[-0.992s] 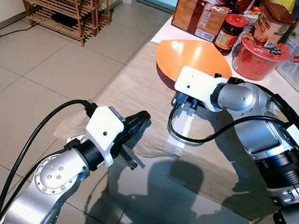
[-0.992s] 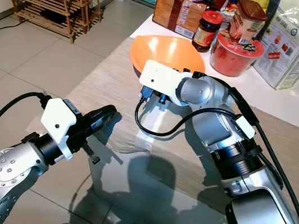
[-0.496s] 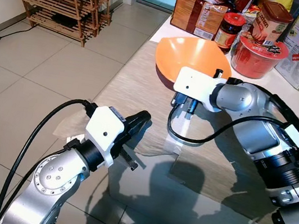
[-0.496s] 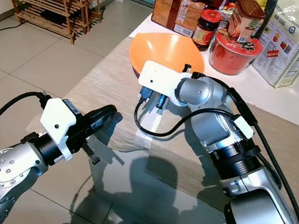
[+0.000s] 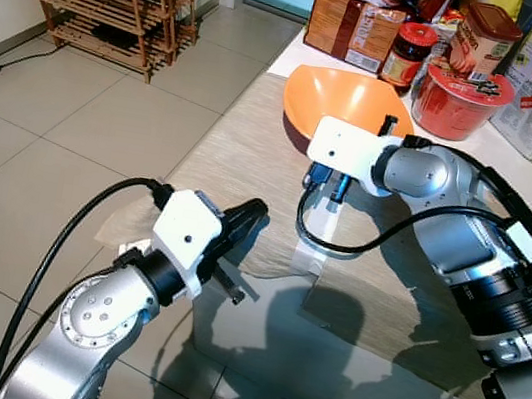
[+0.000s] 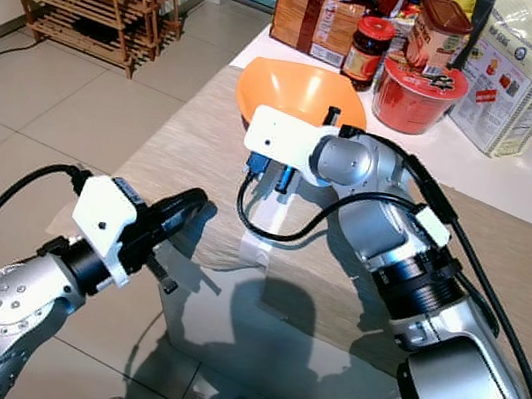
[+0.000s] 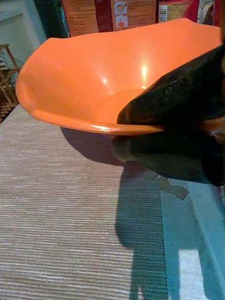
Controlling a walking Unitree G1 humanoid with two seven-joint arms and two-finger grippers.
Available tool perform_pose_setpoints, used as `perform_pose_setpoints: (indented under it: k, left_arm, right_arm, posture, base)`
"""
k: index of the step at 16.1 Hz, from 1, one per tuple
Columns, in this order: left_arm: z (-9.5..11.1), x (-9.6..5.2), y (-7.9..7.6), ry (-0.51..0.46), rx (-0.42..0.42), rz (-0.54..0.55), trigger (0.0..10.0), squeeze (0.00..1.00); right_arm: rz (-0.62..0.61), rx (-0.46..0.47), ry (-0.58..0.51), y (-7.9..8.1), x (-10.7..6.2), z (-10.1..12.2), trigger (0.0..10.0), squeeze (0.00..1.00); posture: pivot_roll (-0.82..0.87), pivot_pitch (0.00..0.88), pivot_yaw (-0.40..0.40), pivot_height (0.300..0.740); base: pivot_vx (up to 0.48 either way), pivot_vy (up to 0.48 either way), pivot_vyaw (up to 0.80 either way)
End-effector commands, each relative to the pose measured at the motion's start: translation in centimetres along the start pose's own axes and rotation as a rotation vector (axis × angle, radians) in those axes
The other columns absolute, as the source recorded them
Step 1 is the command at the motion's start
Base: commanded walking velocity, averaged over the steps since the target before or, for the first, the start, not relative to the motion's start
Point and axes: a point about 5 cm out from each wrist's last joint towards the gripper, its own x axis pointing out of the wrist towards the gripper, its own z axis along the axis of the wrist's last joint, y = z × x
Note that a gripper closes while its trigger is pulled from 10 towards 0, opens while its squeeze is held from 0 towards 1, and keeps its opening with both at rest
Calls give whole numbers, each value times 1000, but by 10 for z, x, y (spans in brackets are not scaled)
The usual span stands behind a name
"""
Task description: Setting the table
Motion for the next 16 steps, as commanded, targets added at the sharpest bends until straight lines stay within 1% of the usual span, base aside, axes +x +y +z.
perform_pose_setpoints:
  k: [1, 3, 4, 5, 6, 7, 8, 9, 10, 11, 12, 13, 14, 15, 16]
  left_arm:
    - [4, -1, -4, -9, 7, -12, 10000, 0]
    - [4, 0, -3, -10, 11, -4, 10000, 0]
    - [5, 1, 1, -13, 27, 23, 10000, 0]
    - [6, 2, 6, -24, 44, 62, 10000, 0]
    - [7, 3, 12, -34, 50, 105, 10000, 0]
    - [7, 3, 12, -34, 50, 105, 10000, 0]
    - [8, 4, 20, -40, 49, 171, 10000, 0]
    - [8, 4, 24, -43, 46, 206, 10000, 0]
    - [9, 4, 33, -59, 29, 289, 10000, 0]
    - [11, 4, 42, -85, 5, 352, 10000, 0]
    - [12, 3, 44, -100, -5, 361, 10000, 0]
    - [13, 3, 46, -110, -11, 365, 10000, 0]
    - [14, 0, 49, -142, -58, 383, 10000, 0]
    - [15, -3, 54, -182, -138, 405, 10000, 0]
    - [16, -4, 55, -202, -169, 403, 10000, 0]
  right_arm:
    - [4, 19, -1, 1, 0, -2, 0, 0]
    - [-53, 34, -1, -6, -2, -4, 0, 0]
    - [-210, 83, -52, -22, -4, 2, 1490, 0]
    - [-390, 157, -152, -41, -10, 13, 10000, 0]
    - [-507, 232, -232, -51, -18, 20, 10000, 0]
    - [-507, 232, -232, -51, -18, 20, 10000, 0]
    - [-619, 320, -306, -57, -28, 23, 10000, 0]
    - [-664, 354, -344, -60, -34, 24, 10000, 0]
    - [-766, 414, -471, -64, -47, 30, 10000, 0]
    - [-761, 700, -758, -61, -62, 39, 10000, 0]
    - [-728, 882, -900, -59, -68, 41, 10000, 0]
    - [-703, 996, -991, -57, -72, 41, 10000, 0]
    - [-548, 1186, -1162, -45, -75, 44, 10000, 0]
    - [-270, 1312, -1381, -23, -84, 53, 10000, 0]
    - [-193, 1311, -1470, -13, -93, 58, 10000, 0]
  posture:
    - [-43, 126, -22, 740]
    - [-41, 127, -23, 740]
    - [-38, 126, -24, 740]
    - [-34, 124, -27, 740]
    - [-35, 121, -25, 740]
    - [-35, 121, -25, 740]
    - [-37, 119, -27, 740]
    - [-37, 119, -27, 740]
    - [-41, 115, -27, 740]
    - [-42, 109, -27, 740]
    - [-43, 109, -26, 740]
    - [-43, 109, -26, 740]
    - [-54, 106, -17, 740]
    - [-57, 103, -12, 740]
    - [-59, 100, -7, 740]
  base:
    - [0, 0, 0]
    - [0, 0, 0]
    - [0, 0, 0]
    - [0, 0, 0]
    - [0, 0, 0]
    - [0, 0, 0]
    - [0, 0, 0]
    - [0, 0, 0]
    - [0, 0, 0]
    - [0, 0, 0]
    - [0, 0, 0]
    - [0, 0, 0]
    - [0, 0, 0]
    - [0, 0, 0]
    - [0, 0, 0]
